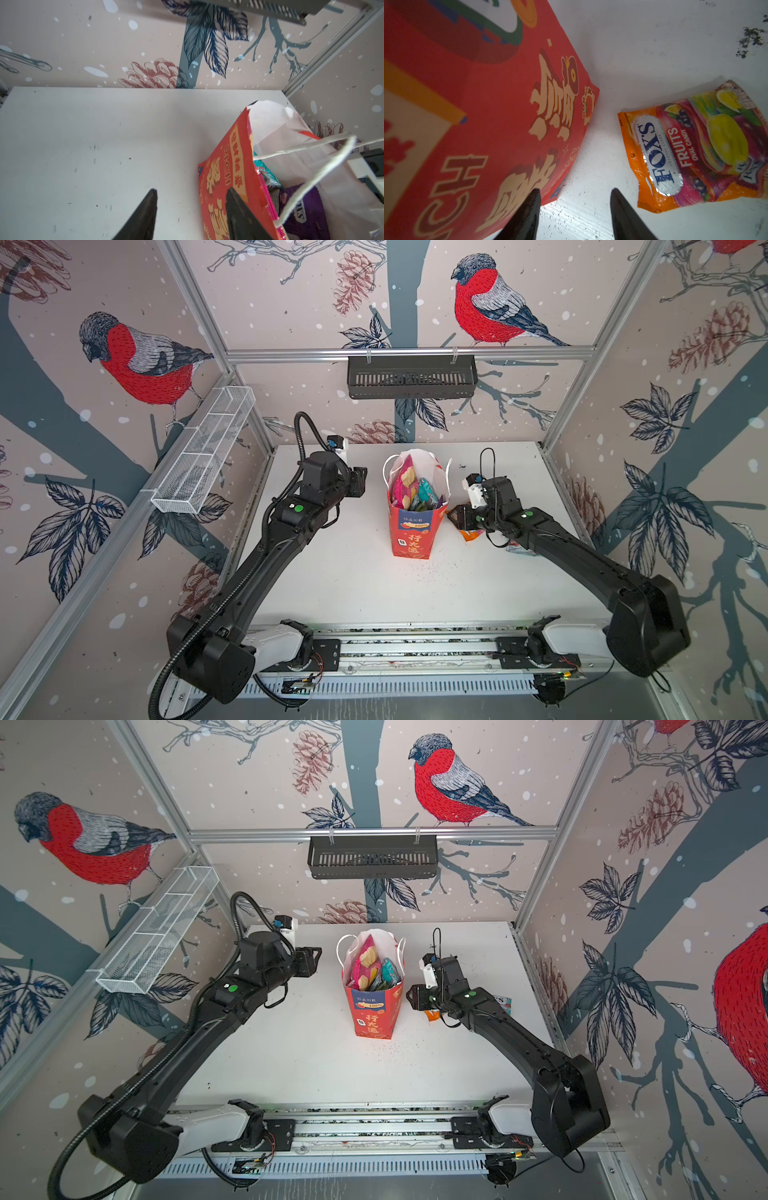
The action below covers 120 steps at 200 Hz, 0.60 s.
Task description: Take the snacks out of the paper bag
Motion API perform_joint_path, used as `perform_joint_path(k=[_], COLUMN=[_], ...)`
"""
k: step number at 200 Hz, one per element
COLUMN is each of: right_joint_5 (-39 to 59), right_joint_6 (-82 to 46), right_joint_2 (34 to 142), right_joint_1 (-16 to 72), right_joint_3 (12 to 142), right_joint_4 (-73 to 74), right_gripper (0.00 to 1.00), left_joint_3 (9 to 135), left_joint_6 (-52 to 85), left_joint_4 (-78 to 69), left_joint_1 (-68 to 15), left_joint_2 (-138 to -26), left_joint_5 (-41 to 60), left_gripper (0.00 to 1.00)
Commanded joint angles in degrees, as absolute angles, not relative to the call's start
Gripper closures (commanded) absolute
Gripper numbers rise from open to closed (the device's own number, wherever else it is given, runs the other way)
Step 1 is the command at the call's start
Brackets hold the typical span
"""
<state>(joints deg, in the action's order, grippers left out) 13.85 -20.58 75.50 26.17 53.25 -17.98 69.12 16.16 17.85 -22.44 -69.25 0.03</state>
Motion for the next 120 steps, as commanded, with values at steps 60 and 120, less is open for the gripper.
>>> perform_joint_path(k=[60, 120], right_joint_5=[13.71, 13.63], right_joint_6=[-18.46, -18.07], right_joint_2=[74.92, 73.24], right_joint_1=[24.87, 24.35], right_joint_3=[53.61, 53.27], right_joint_4=[-17.15, -17.31], right_gripper=[0.44, 0.44], left_joint_3=[81.28, 97.92], left_joint_6=[7.44, 5.43], left_joint_4=[24.46, 45.21], left_joint_1=[-36.11, -40.86], left_joint_2=[-71.76, -87.91], left_joint_5=[0.95, -13.08], left_gripper=[0.51, 0.53])
